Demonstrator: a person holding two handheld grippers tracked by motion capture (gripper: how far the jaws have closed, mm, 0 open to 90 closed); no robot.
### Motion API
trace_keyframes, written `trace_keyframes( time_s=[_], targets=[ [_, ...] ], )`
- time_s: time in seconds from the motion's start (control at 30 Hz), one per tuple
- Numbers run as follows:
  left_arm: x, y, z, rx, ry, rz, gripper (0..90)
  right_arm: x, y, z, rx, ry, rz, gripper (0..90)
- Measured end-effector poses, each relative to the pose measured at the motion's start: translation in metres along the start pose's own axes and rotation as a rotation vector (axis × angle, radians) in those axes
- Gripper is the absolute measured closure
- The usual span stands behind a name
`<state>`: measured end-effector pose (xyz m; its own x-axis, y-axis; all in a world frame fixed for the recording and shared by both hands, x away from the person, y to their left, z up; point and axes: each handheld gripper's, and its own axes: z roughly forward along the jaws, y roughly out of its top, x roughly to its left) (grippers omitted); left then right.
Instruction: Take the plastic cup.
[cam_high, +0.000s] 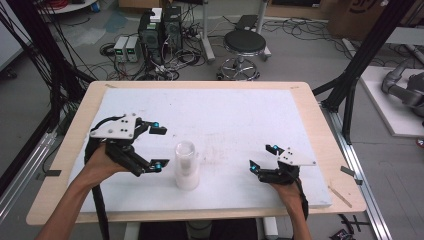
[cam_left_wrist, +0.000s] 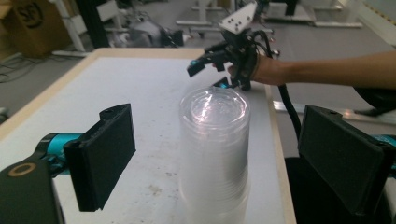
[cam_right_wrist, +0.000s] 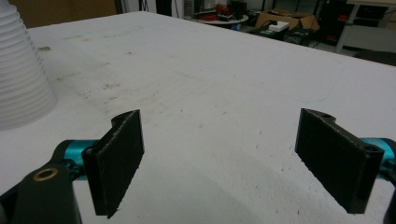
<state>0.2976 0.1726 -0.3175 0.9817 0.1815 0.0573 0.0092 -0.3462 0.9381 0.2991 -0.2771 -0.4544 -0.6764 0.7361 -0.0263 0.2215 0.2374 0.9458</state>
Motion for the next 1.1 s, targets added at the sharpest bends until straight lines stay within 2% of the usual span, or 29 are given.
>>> trace_keyframes(
  time_s=[0.1, 0.27, 0.3, 0.33, 0.4, 0.6, 0.87, 0.9, 1.1],
  targets=[
    [0.003, 0.009, 0.01, 0.055, -0.019, 0.016, 11.6, 0.0, 0.0, 0.0, 0.0, -0.001, -0.002, 15.6],
    [0.004, 0.015, 0.02, 0.095, -0.054, 0.021, 12.0, 0.0, 0.0, 0.0, 0.0, -0.001, -0.006, 15.6],
    [0.004, 0.016, 0.023, 0.113, -0.064, 0.021, 12.0, 0.0, 0.0, 0.001, 0.002, 0.0, -0.007, 15.6],
    [0.004, 0.018, 0.029, 0.156, -0.087, 0.023, 12.0, 0.0, 0.0, 0.001, 0.002, 0.0, -0.007, 15.6],
    [0.004, 0.019, 0.036, 0.191, -0.098, 0.03, 12.0, 0.0, 0.0, 0.0, 0.002, 0.001, -0.005, 15.6],
    [0.005, 0.018, 0.047, 0.263, -0.103, 0.025, 12.2, 0.0, 0.0, 0.0, 0.0, 0.001, -0.002, 15.6],
    [0.007, 0.017, 0.053, 0.323, -0.091, 0.01, 13.2, 0.0, 0.0, 0.001, 0.004, 0.002, 0.002, 15.6],
    [0.007, 0.016, 0.055, 0.349, -0.081, 0.003, 13.6, 0.0, 0.0, 0.001, 0.004, 0.001, 0.002, 15.6],
    [0.006, 0.017, 0.061, 0.407, -0.085, 0.0, 14.2, 0.0, 0.0, 0.001, 0.007, 0.001, 0.001, 15.6]
  ],
)
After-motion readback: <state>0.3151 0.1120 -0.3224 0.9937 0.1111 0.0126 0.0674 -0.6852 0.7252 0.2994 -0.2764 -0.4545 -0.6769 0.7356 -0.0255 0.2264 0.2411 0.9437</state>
